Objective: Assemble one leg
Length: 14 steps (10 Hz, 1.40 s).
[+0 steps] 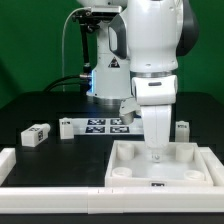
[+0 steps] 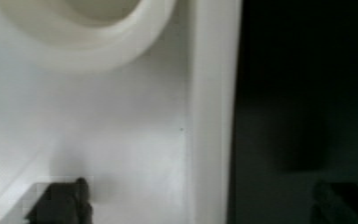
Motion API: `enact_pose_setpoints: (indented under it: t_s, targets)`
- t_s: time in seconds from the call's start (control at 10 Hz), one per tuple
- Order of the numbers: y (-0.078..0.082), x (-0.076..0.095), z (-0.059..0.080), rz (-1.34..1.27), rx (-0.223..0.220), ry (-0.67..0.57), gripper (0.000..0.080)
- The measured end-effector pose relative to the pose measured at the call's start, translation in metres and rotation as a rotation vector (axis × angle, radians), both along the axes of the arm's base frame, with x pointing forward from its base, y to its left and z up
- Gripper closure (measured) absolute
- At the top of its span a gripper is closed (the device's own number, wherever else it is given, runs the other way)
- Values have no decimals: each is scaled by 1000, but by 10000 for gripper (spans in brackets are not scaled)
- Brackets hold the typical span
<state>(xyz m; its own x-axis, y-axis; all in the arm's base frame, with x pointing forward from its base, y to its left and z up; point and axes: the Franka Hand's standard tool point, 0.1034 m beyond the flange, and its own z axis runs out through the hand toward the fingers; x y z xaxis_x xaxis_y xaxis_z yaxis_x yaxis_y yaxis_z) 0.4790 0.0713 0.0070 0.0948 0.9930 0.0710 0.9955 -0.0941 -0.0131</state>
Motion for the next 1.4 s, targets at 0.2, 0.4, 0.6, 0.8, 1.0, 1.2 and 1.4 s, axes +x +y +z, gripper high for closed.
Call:
enact_pose_setpoints:
  t_s: [0.2,0.4,0.6,0.8,1.0,1.2,1.4]
  targets:
    - [0,0,0,0,0,0,156]
    - [0,0,0,0,0,0,151]
    - [0,-1,1,-18,0,-2,150]
    - [-2,-13,16,-64,-3,-32,150]
    - [0,-28,36,-142,-12,-48,150]
    - [3,-34,42,-196,-16,-49,150]
    - [3,-35,40,-248,-13,-42,150]
